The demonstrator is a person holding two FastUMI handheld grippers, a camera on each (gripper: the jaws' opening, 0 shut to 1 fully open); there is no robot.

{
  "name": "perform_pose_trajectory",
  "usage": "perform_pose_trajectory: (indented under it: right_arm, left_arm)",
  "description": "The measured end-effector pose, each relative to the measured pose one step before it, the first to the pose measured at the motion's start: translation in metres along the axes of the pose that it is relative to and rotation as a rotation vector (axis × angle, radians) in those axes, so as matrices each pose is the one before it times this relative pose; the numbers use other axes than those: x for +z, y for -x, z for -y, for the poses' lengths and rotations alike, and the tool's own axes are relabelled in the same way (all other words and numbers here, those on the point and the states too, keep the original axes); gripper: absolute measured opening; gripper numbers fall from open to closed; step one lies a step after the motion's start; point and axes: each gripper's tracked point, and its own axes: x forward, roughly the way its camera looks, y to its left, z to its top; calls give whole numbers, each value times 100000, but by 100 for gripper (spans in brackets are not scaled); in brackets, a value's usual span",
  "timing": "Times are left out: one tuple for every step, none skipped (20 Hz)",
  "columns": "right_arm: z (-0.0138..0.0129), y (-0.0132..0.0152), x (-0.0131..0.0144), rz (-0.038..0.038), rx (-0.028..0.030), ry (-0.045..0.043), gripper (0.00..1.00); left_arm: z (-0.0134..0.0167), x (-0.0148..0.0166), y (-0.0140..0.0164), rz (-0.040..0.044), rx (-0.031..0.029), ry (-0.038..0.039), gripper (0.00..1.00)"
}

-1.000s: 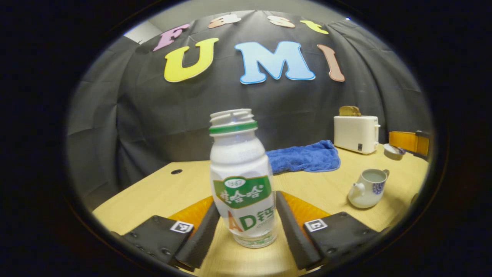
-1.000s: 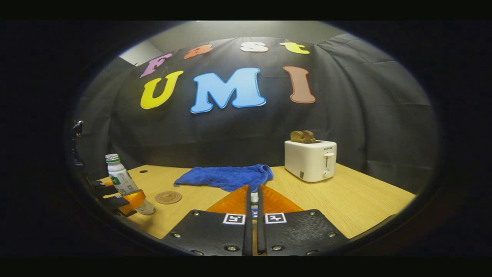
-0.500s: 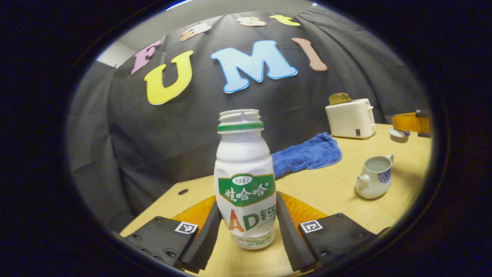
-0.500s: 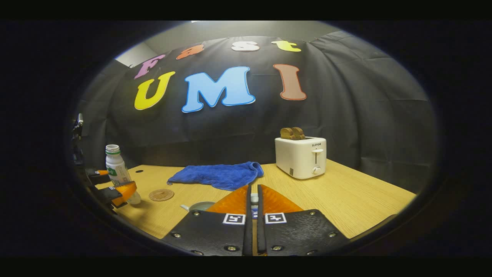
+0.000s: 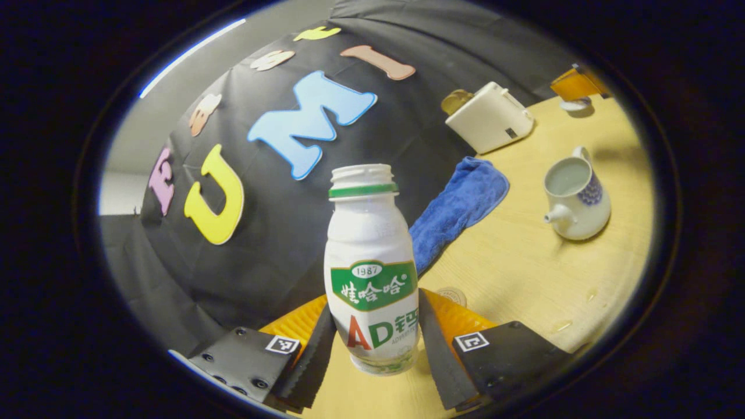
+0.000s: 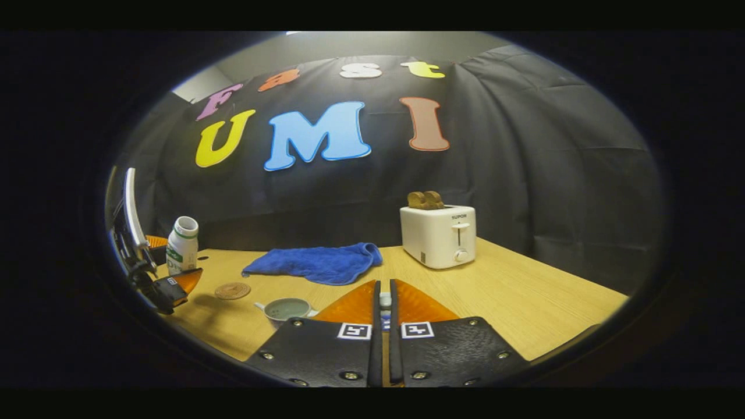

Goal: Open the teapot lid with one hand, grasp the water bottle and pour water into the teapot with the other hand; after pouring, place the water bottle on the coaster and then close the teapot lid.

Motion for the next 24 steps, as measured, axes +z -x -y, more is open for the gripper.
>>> perform_pose_trajectory:
  right_arm:
    - [329, 25, -117, -83, -411, -515, 5]
    - [325, 77, -96, -126, -455, -722, 5]
    - [305, 31, -73, -145, -363, -791, 5]
    - [244, 34, -37, 23, -197, -840, 4]
    - [205, 23, -21, -36, -310, -678, 4]
    - [189, 100, 27, -79, -201, -544, 5]
    - [172, 60, -104, -3, -223, -453, 5]
    - [170, 33, 18, 50, -201, -415, 5]
    - [126, 2, -125, -17, -184, -358, 5]
    - [102, 66, -8, -31, -138, -218, 5]
    - [104, 6, -98, -146, -104, -197, 5]
    - [-9, 10, 6, -100, 16, -255, 5]
    - [69, 76, 49, 125, 1, -310, 5]
    - [13, 72, 140, 238, -25, -68, 5]
    - [139, -58, -45, 175, -279, 187, 5]
    - [69, 12, 28, 90, -225, 187, 5]
    - [-8, 9, -39, 7, -116, 162, 5]
    - [-8, 13, 65, 21, 26, -28, 0]
    - [27, 21, 62, 132, 34, -129, 0]
    - [119, 59, -30, 121, -394, 233, 5]
    - [58, 18, 119, 233, -181, -47, 5]
    - [58, 23, 30, 256, -105, -196, 0]
    - [26, 46, 77, 142, -141, -207, 5]
    - [89, -62, -87, -3, -204, -96, 5]
  left_arm:
    - [71, 243, 144, 563, -189, -4279, 87]
    - [63, 251, 115, 680, -538, -4043, 87]
    - [156, 284, 20, 568, -559, -3490, 87]
    - [195, 465, -1, 691, -487, -3806, 87]
    - [222, 477, -179, 823, -424, -3670, 87]
    - [432, 544, -253, 709, -170, -3833, 87]
    - [366, 383, 160, 326, 58, -3109, 87]
    - [333, 441, 238, 823, 67, -3422, 87]
    - [409, 408, 125, 682, -290, -3295, 87]
    - [346, 405, -43, 712, -700, -3197, 87]
    - [386, 557, -137, 476, -1186, -2941, 87]
    - [258, 259, -371, 342, -1458, -2564, 87]
    - [97, 217, 97, 149, -931, -2652, 88]
    - [180, 219, -29, 235, -504, -2674, 88]
    - [292, 302, -21, 182, -374, -2758, 88]
    - [170, 266, -16, 267, -249, -2835, 87]
    - [205, 285, 77, 372, -98, -2425, 84]
    - [198, 45, 240, 246, -303, -2002, 82]
    - [71, 338, 192, 392, -273, -4037, 82]
    - [152, 314, 203, -104, 470, -3769, 82]
    - [217, 367, 113, 62, 200, -2595, 82]
    - [201, 422, 134, 346, -176, -1826, 82]
    - [95, 115, 89, 354, -543, -1368, 82]
    - [77, 347, 165, 334, -407, -1783, 82]
